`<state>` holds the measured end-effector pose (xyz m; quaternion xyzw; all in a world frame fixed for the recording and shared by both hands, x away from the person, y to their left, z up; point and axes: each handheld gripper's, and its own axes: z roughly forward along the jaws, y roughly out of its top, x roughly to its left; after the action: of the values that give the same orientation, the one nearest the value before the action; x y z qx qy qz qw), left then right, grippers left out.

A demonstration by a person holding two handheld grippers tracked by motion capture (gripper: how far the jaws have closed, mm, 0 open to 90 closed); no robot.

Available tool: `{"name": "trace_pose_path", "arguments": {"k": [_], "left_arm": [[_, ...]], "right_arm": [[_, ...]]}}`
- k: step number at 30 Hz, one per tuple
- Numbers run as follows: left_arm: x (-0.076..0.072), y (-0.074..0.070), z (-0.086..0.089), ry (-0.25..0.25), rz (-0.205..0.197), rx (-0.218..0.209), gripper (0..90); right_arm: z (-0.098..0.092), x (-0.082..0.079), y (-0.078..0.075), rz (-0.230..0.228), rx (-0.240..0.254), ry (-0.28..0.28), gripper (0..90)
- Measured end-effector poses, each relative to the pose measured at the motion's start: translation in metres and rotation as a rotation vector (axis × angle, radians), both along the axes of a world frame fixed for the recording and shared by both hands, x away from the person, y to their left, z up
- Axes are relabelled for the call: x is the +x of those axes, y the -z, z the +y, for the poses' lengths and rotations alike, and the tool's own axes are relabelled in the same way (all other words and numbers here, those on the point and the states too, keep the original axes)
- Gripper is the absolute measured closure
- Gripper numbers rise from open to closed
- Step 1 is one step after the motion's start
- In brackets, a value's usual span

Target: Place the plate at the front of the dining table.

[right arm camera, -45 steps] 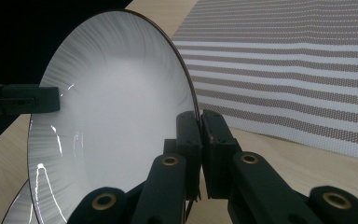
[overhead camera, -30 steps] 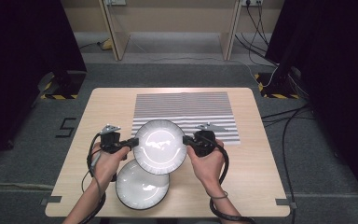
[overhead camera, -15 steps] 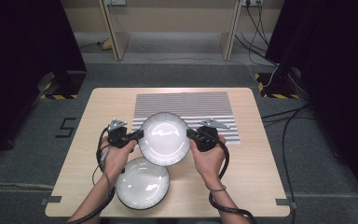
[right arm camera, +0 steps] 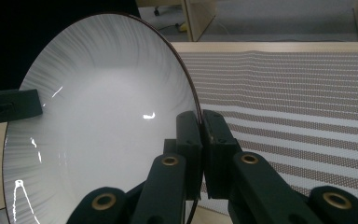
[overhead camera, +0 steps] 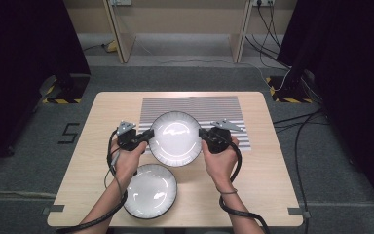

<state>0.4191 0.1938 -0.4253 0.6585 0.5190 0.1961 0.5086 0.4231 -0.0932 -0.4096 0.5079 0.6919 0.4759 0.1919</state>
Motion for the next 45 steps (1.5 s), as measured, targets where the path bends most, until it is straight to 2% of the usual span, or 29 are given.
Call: {"name": "trace_pose_path", "arguments": {"k": [10, 18, 45], "left_arm": [[0.009, 0.004, -0.004, -0.019, -0.033, -0.035, 84.4], [0.018, 0.0, -0.009, -0.028, -0.056, -0.041, 84.3], [0.046, -0.004, -0.016, -0.021, -0.042, -0.048, 84.2]], "right_arm": [[-0.002, 0.008, -0.003, -0.033, -0.015, 0.014, 86.9], [-0.004, 0.016, -0.008, -0.055, -0.014, 0.028, 86.8], [-0.011, 0.042, -0.012, -0.065, -0.008, 0.047, 86.8]]}}
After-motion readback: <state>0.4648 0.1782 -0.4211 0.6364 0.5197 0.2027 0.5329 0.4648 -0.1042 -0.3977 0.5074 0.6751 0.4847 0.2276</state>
